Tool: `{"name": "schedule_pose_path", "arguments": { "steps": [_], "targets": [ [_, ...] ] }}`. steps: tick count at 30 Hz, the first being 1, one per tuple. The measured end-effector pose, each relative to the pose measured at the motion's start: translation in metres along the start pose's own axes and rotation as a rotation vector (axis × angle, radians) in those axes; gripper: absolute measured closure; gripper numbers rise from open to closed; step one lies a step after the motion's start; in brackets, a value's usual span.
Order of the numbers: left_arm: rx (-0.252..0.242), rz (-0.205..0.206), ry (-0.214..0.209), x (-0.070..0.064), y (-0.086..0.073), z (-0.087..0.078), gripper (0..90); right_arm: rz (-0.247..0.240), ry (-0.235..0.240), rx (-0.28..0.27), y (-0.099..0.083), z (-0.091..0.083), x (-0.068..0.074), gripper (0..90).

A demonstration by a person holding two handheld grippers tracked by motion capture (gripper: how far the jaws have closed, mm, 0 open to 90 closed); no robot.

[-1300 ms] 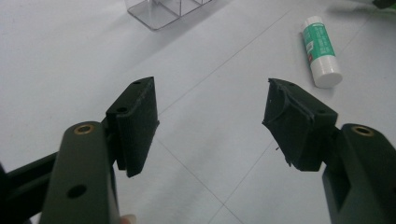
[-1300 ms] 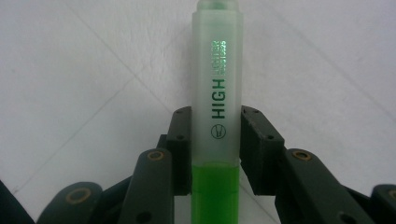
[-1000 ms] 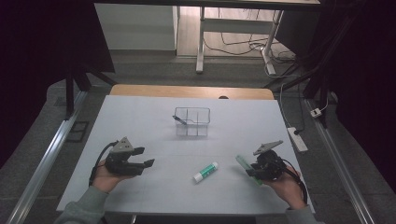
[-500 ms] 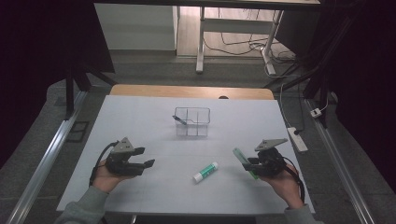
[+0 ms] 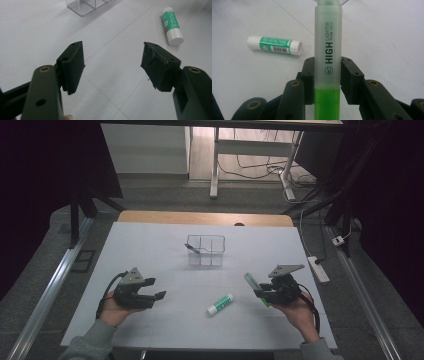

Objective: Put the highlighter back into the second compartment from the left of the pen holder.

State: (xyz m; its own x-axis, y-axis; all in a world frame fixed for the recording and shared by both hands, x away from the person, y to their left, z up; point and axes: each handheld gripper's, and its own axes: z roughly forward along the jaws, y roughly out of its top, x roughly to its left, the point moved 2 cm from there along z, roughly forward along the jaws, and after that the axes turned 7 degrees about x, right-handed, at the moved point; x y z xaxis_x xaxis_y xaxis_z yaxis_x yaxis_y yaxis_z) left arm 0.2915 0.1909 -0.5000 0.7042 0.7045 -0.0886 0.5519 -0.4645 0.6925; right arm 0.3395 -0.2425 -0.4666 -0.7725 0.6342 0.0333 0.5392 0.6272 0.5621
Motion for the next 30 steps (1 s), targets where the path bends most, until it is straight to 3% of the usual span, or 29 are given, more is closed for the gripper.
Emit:
{"name": "schedule_pose_path", "arguments": {
  "steps": [20, 30],
  "targets": [
    [0.000, -0.001, 0.001, 0.000, 0.000, 0.000, 34.1, -0.077, 0.048, -0.021, 0.036, 0.013, 0.022, 66.2],
    [-0.006, 0.000, 0.001, 0.000, 0.001, -0.001, 34.1, -0.092, 0.074, -0.015, 0.052, 0.025, 0.030, 66.2]
  ]
}}
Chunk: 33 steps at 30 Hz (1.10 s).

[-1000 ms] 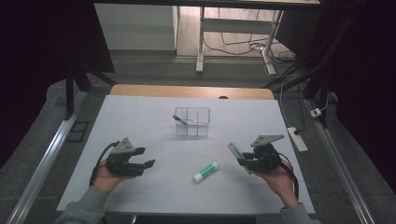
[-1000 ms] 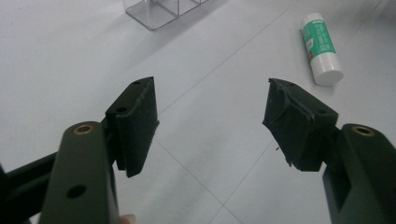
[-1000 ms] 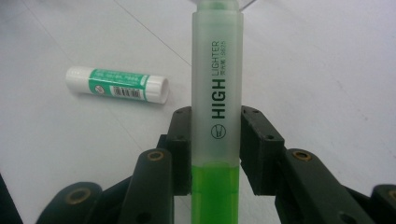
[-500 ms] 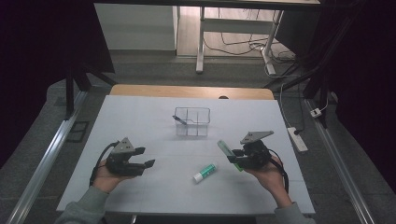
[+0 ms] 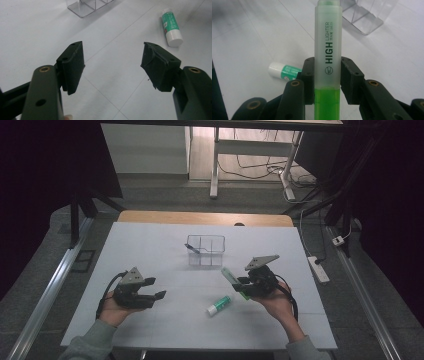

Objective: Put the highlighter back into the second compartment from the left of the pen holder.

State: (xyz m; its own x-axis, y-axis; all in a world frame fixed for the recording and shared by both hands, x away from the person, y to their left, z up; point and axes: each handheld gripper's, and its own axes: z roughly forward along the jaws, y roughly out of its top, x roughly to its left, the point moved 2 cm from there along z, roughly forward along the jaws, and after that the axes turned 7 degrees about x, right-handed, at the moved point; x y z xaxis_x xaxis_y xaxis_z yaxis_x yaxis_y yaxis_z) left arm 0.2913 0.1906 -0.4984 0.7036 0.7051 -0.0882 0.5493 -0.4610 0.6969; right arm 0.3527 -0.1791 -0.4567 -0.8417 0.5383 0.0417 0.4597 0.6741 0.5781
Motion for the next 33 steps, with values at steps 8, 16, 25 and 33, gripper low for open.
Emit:
{"name": "schedule_pose_path", "arguments": {
  "steps": [8, 16, 25, 33],
  "targets": [
    [-0.004, -0.002, 0.000, 0.001, 0.000, -0.001, 34.0, -0.023, 0.029, -0.002, 0.019, 0.011, 0.008, 66.2],
    [-0.004, 0.002, -0.002, -0.001, 0.001, 0.000, 34.0, -0.049, 0.052, 0.009, 0.030, 0.021, 0.017, 66.1],
    [-0.014, 0.027, -0.007, -0.008, 0.006, -0.001, 33.9, -0.069, 0.073, 0.024, 0.034, 0.027, 0.025, 66.1],
    [-0.007, 0.067, -0.017, -0.020, 0.013, 0.003, 33.8, -0.098, 0.097, 0.056, 0.037, 0.036, 0.035, 66.1]
  ]
}}
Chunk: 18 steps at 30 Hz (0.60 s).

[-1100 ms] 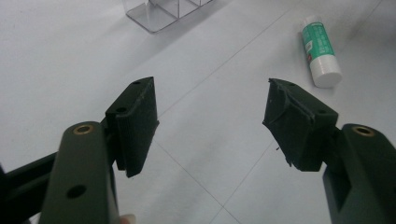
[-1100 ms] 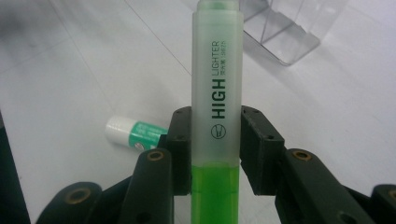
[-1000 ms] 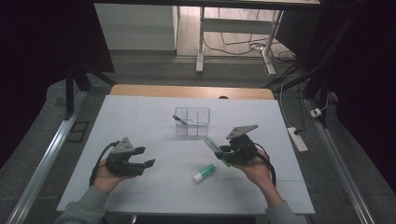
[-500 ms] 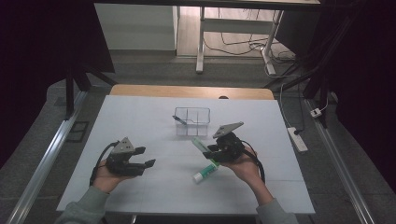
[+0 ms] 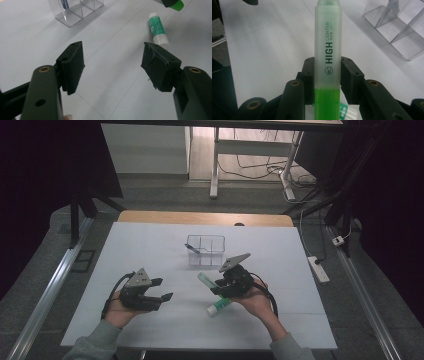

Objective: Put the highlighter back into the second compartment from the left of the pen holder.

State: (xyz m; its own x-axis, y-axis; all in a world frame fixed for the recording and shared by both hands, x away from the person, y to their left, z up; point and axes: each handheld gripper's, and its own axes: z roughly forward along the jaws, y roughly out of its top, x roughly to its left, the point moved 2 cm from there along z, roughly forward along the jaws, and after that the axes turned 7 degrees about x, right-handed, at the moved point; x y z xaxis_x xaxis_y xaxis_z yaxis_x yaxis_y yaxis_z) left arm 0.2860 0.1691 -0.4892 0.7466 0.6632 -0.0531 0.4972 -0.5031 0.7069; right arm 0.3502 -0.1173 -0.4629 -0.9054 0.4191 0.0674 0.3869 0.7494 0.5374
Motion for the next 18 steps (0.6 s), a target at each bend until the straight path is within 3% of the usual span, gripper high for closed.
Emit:
{"name": "schedule_pose_path", "arguments": {
  "steps": [9, 18],
  "targets": [
    [0.021, 0.054, -0.024, -0.013, 0.011, 0.004, 32.8, -0.033, 0.022, 0.030, 0.001, 0.009, 0.005, 66.1],
    [0.053, 0.153, -0.015, -0.032, 0.033, 0.012, 32.1, -0.071, 0.034, 0.065, 0.002, 0.016, 0.009, 66.1]
  ]
}}
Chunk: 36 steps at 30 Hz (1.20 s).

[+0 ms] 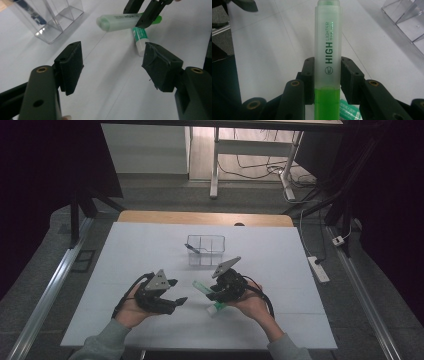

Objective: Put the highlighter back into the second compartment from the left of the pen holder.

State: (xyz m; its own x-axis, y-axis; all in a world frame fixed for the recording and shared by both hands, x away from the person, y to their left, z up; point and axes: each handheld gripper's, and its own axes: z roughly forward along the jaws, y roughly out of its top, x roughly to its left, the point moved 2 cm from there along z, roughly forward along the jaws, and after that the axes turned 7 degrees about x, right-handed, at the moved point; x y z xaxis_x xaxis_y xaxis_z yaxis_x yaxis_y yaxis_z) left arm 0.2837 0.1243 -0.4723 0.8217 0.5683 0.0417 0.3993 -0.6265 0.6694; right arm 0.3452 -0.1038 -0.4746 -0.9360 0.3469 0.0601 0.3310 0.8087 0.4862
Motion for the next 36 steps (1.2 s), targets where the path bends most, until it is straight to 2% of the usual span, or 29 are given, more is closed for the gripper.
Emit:
{"name": "schedule_pose_path", "arguments": {
  "steps": [13, 18, 23, 26, 30, 36],
  "targets": [
    [0.066, 0.098, -0.016, -0.006, 0.023, 0.016, 30.5, -0.041, 0.006, 0.044, 0.000, 0.005, 0.004, 66.1],
    [0.107, 0.137, -0.023, -0.007, 0.028, 0.025, 30.6, -0.061, 0.012, 0.062, 0.000, 0.008, 0.005, 66.1],
    [0.134, 0.182, -0.035, -0.008, 0.034, 0.033, 30.6, -0.076, 0.025, 0.071, 0.000, 0.010, 0.007, 66.1],
    [0.151, 0.216, -0.046, -0.008, 0.038, 0.038, 30.8, -0.091, 0.016, 0.077, 0.000, 0.010, 0.008, 66.1],
    [0.168, 0.237, -0.058, -0.008, 0.040, 0.043, 32.1, -0.110, 0.025, 0.073, 0.000, 0.009, 0.009, 66.1],
    [0.202, 0.279, -0.090, -0.008, 0.038, 0.048, 35.9, -0.149, 0.040, 0.099, -0.001, 0.011, 0.012, 66.1]
  ]
}}
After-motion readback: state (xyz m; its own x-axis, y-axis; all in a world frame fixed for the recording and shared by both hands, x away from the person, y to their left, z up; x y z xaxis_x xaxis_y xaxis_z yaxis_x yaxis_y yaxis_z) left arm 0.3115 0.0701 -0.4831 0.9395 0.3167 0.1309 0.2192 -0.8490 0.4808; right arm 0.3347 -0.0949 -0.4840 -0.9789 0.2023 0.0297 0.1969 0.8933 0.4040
